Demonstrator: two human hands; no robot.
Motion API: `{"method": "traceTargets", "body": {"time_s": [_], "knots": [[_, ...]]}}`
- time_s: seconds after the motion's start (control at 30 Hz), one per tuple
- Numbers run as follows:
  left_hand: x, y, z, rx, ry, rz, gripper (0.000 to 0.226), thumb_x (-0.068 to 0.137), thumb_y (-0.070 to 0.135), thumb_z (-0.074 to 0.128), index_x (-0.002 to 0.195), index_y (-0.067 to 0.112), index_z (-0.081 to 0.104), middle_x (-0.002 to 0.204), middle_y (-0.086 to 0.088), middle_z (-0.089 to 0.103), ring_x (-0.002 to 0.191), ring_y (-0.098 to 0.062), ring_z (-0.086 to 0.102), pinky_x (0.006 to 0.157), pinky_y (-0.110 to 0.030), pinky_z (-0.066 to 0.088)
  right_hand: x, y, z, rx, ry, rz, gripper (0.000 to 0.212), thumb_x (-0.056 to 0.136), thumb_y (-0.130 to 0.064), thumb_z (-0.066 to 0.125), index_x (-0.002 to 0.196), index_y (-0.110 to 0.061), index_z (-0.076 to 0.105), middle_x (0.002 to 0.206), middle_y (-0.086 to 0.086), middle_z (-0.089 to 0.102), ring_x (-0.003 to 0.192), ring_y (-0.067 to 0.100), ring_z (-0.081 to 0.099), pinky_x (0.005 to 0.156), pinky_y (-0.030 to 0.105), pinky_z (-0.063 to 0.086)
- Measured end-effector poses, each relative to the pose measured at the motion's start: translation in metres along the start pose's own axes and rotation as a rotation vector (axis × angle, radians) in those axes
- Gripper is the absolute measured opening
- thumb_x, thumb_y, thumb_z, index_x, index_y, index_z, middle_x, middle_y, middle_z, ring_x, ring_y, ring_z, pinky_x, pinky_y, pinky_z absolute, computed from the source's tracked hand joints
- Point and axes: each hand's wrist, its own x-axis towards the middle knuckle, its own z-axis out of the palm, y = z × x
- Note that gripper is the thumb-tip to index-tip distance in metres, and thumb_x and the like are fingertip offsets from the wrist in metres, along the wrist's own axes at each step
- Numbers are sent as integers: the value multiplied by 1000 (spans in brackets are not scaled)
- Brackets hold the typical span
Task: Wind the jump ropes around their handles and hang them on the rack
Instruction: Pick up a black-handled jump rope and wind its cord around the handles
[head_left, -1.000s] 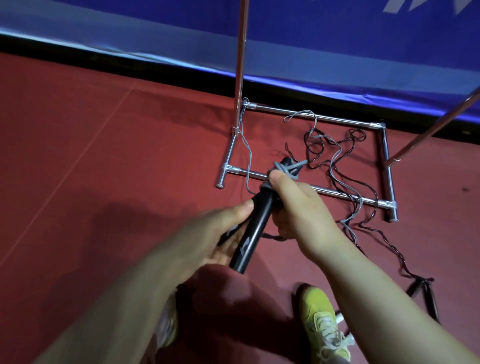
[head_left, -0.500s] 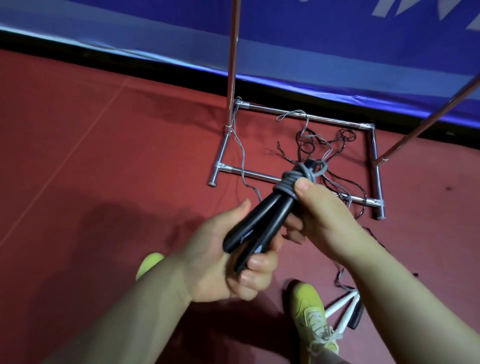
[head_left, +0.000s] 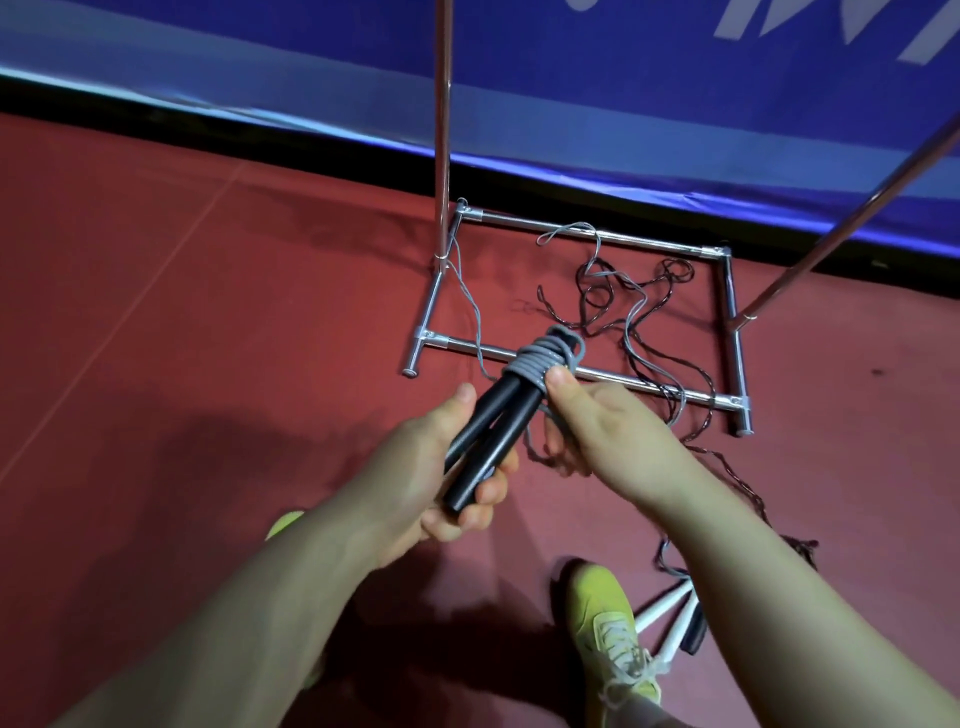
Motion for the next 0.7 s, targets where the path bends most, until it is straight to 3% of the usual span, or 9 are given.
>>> {"method": "traceTargets", "body": {"time_s": [0.1,0.17,0.27,0.37,0.43,0.53,0.6,0.7], "knots": [[0,-4,4,187,173,139,62,96,53,25,70,8,57,44,-1,47,32,-13,38,35,-12,16,-4,-2,3,210,-51,111,54,101,-40,32,66,-5,54,37,-2,41,36,15,50,62,43,52],[-1,-3,4,269,246,271,59,97,50,32,69,6,58,45,-3,47,34,-14,38,35,-16,26,-7,-5,0,399,-130,174,48,101,-38,34,76,-3,56,40,-1,39,34,16,45,53,37,50],[2,-5,-1,467,293,434,65,80,67,30,65,10,57,46,-1,51,40,-18,43,47,-32,37,-12,-14,-2,533,-211,222,45,88,-50,44,86,-6,56,48,1,39,35,14,38,42,24,43],[2,-10,-6,799,387,468,59,77,64,21,68,16,52,55,1,57,58,-24,55,64,-42,49,-12,-14,1,425,-235,267,70,60,-70,49,96,-11,54,56,2,41,36,11,31,37,18,31],[-2,-10,-4,948,416,480,47,82,59,21,67,21,44,65,-1,57,72,-30,57,69,-44,47,-10,-12,5,323,-174,293,67,66,-75,46,89,-13,54,55,-1,38,38,10,26,37,17,23],[-4,-10,0,1166,486,492,38,86,54,18,70,23,34,75,-1,56,85,-34,56,64,-39,40,-6,-14,9,256,-76,285,47,88,-61,41,77,-16,49,49,-6,30,37,8,21,38,18,18],[-5,-9,-1,1256,506,486,34,83,53,17,69,24,29,74,2,51,87,-33,55,62,-38,33,-4,-15,13,236,-37,267,45,90,-57,40,67,-19,41,45,-8,27,36,9,19,41,19,16],[-4,-11,-3,1189,479,537,40,86,57,20,72,23,35,69,5,48,80,-28,55,63,-39,37,0,-12,17,198,36,230,47,89,-55,41,55,-23,36,42,-10,26,36,9,19,43,21,16]]}}
